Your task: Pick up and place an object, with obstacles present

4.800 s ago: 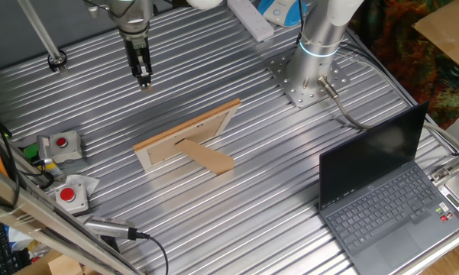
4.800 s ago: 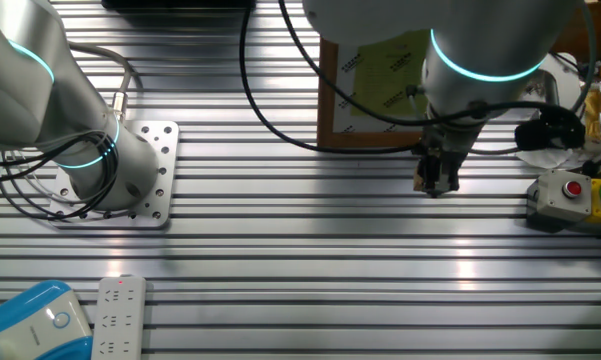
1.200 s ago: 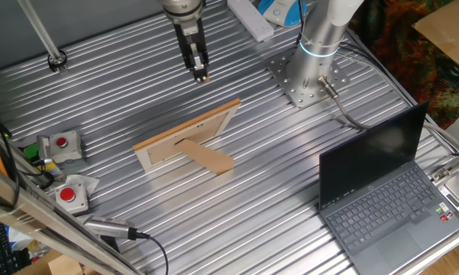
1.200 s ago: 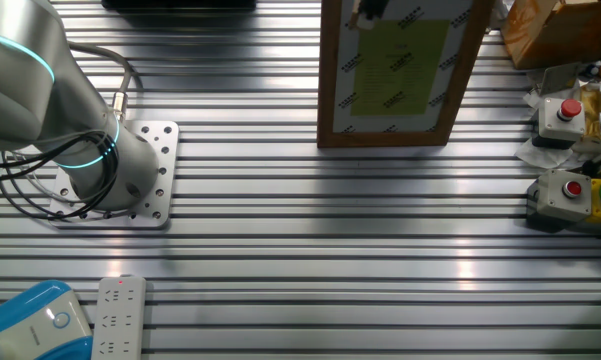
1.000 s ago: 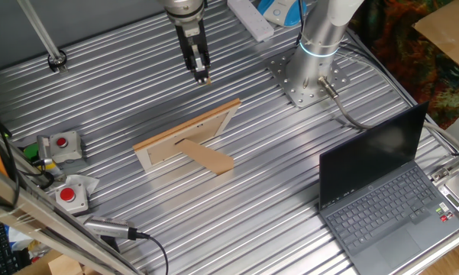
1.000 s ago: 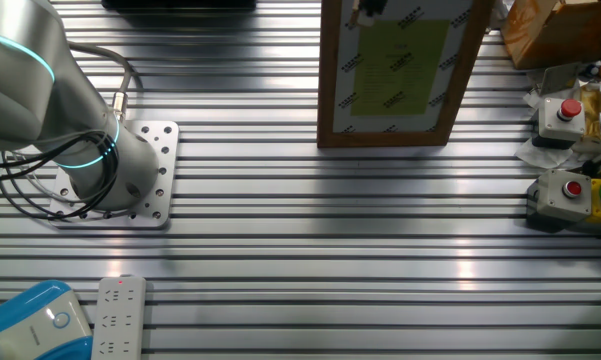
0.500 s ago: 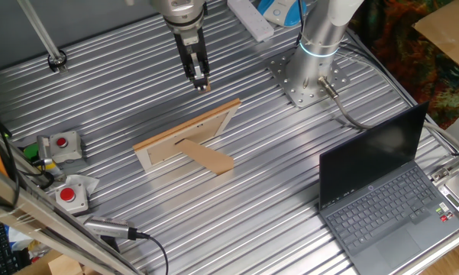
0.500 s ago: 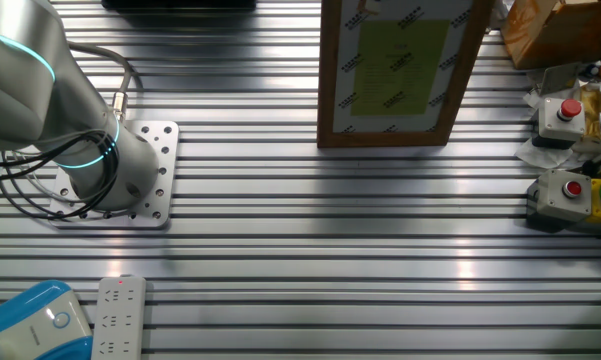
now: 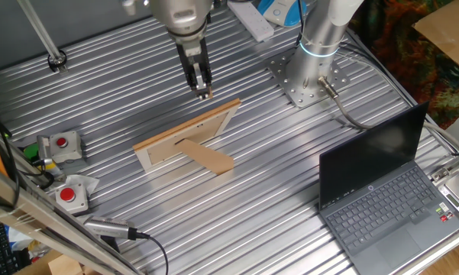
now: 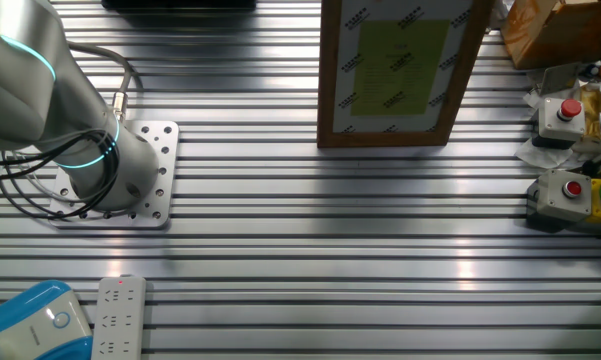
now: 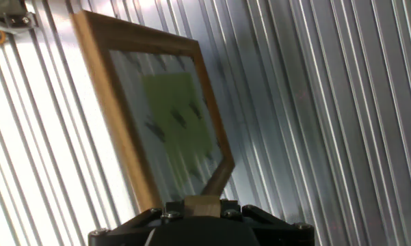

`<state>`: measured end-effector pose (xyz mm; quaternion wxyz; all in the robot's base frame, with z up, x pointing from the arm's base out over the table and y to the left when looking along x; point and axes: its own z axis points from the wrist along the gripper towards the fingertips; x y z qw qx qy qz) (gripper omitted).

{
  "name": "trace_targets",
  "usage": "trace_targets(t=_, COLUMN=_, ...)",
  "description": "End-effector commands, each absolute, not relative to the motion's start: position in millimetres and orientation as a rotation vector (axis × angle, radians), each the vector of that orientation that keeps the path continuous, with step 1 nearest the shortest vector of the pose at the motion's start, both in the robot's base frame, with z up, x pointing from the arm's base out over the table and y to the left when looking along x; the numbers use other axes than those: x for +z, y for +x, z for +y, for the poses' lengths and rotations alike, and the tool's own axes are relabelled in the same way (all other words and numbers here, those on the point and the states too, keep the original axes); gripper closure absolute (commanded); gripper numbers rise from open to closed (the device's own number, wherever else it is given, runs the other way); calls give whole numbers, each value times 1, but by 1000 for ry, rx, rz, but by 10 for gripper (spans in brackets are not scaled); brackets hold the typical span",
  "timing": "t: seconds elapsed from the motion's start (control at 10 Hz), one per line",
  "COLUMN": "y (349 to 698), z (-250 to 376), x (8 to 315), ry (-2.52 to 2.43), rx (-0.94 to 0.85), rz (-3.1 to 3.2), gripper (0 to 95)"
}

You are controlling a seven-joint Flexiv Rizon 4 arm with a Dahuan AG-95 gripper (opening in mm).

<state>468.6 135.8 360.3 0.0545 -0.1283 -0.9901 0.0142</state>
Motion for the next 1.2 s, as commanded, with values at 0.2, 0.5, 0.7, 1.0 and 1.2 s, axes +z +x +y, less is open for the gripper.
trace_targets(t=0.2, y=468, z=142, x=362, ry=-390, rx=34, rz=-3014, gripper=950)
trace_targets(t=0.5, y=469, z=149, x=363, ry=-387, rx=28, rz=-3014, gripper=950)
trace_targets(t=0.7, y=469, z=152, x=359, ry=-390, rx=30, rz=-3018, gripper=950)
trace_targets(t=1.0, y=469, z=152, x=359, ry=-375, rx=26, rz=-3025, gripper=950)
trace_targets(t=1.2, y=469, z=152, x=359, ry=-352, rx=20, rz=-3053, gripper=950)
